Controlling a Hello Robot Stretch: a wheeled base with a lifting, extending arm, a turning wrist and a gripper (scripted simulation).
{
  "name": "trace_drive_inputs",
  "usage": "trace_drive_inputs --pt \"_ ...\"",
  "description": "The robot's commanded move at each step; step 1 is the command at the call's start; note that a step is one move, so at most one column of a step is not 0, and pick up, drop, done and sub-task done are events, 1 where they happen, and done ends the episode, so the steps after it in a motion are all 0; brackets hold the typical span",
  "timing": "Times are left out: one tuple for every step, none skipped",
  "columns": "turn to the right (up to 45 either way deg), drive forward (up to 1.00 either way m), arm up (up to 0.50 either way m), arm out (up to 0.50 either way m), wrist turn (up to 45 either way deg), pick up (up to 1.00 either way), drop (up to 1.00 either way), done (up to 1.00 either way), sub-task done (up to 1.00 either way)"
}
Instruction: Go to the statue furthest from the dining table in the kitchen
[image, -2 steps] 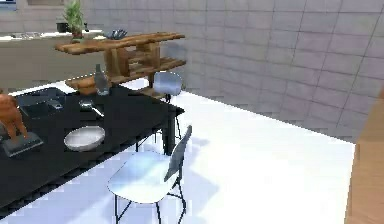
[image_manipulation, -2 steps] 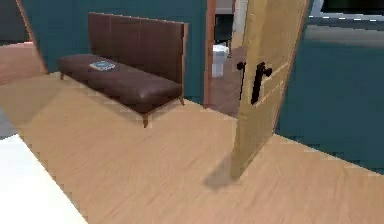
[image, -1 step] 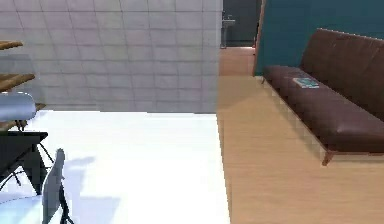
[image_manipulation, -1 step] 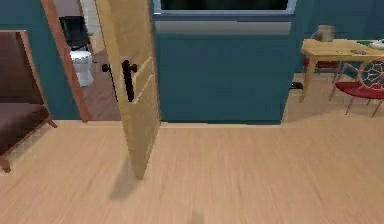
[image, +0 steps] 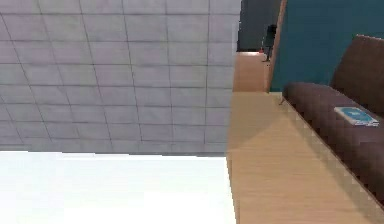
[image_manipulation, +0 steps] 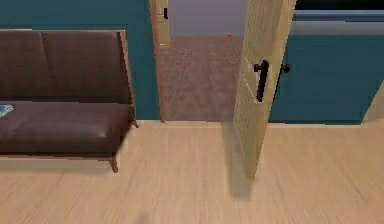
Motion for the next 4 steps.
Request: trace_drive_inputs --pt "-39.0 0.0 0.0 0.0 0.0 0.0 0.0 0.0 0.0" --pt "0.0 1.0 0.0 0.0 0.0 0.0 0.0 0.0 0.0" --pt "0.0 0.45 0.0 0.0 0.0 0.0 0.0 0.0 0.0" --pt "-39.0 0.0 0.0 0.0 0.0 0.0 0.0 0.0 0.0"
